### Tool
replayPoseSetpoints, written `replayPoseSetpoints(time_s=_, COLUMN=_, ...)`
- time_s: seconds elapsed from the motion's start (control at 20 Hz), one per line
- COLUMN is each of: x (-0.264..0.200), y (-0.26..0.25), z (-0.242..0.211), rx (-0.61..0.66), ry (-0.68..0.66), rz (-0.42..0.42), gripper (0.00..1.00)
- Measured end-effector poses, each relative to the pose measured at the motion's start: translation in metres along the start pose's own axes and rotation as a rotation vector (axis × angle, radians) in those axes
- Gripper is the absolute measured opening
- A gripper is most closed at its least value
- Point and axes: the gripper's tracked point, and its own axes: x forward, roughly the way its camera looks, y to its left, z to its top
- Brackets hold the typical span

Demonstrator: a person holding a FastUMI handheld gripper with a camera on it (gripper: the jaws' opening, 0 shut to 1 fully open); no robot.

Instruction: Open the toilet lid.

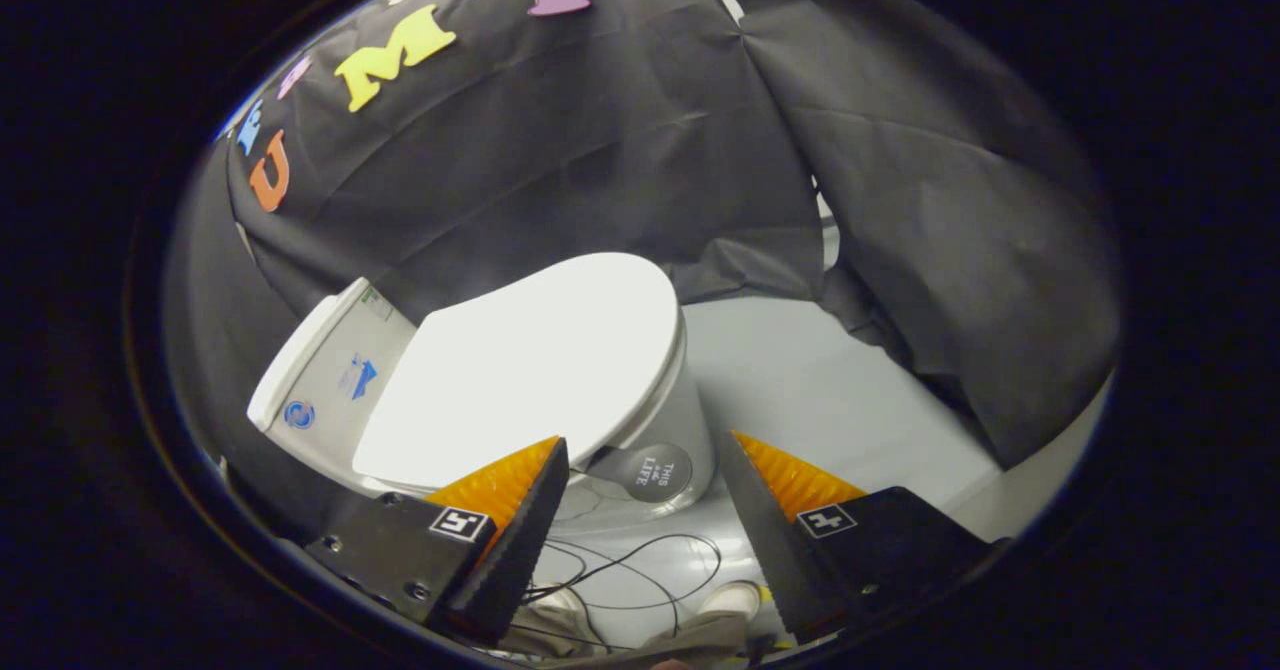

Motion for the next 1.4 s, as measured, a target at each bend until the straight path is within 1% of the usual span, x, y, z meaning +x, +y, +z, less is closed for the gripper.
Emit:
replayPoseSetpoints(time_s=0.3, x=0.009, y=-0.004, z=-0.009, rx=0.112, ry=0.058, rz=0.054, gripper=0.97)
replayPoseSetpoints(time_s=0.5, x=0.02, y=0.001, z=-0.019, rx=0.262, ry=0.103, rz=0.126, gripper=0.96)
replayPoseSetpoints(time_s=0.65, x=0.03, y=0.004, z=-0.024, rx=0.363, ry=0.135, rz=0.183, gripper=0.87)
replayPoseSetpoints(time_s=0.7, x=0.033, y=0.004, z=-0.025, rx=0.388, ry=0.143, rz=0.196, gripper=0.85)
replayPoseSetpoints(time_s=0.75, x=0.035, y=0.004, z=-0.029, rx=0.43, ry=0.172, rz=0.204, gripper=0.83)
replayPoseSetpoints(time_s=0.8, x=0.034, y=0.011, z=-0.031, rx=0.502, ry=0.216, rz=0.231, gripper=0.82)
replayPoseSetpoints(time_s=0.85, x=0.037, y=0.016, z=-0.029, rx=0.548, ry=0.22, rz=0.258, gripper=0.8)
replayPoseSetpoints(time_s=0.9, x=0.041, y=0.012, z=-0.029, rx=0.55, ry=0.206, rz=0.251, gripper=0.77)
replayPoseSetpoints(time_s=0.95, x=0.044, y=0.01, z=-0.029, rx=0.55, ry=0.186, rz=0.247, gripper=0.69)
replayPoseSetpoints(time_s=1.1, x=0.042, y=0.009, z=-0.02, rx=0.592, ry=0.167, rz=0.279, gripper=0.64)
replayPoseSetpoints(time_s=1.15, x=0.044, y=0.009, z=-0.026, rx=0.583, ry=0.177, rz=0.276, gripper=0.61)
replayPoseSetpoints(time_s=1.2, x=0.048, y=0.005, z=-0.032, rx=0.554, ry=0.189, rz=0.25, gripper=0.58)
replayPoseSetpoints(time_s=1.3, x=0.05, y=0.001, z=-0.029, rx=0.577, ry=0.175, rz=0.242, gripper=0.32)
replayPoseSetpoints(time_s=1.4, x=0.044, y=-0.001, z=-0.028, rx=0.612, ry=0.174, rz=0.258, gripper=0.29)
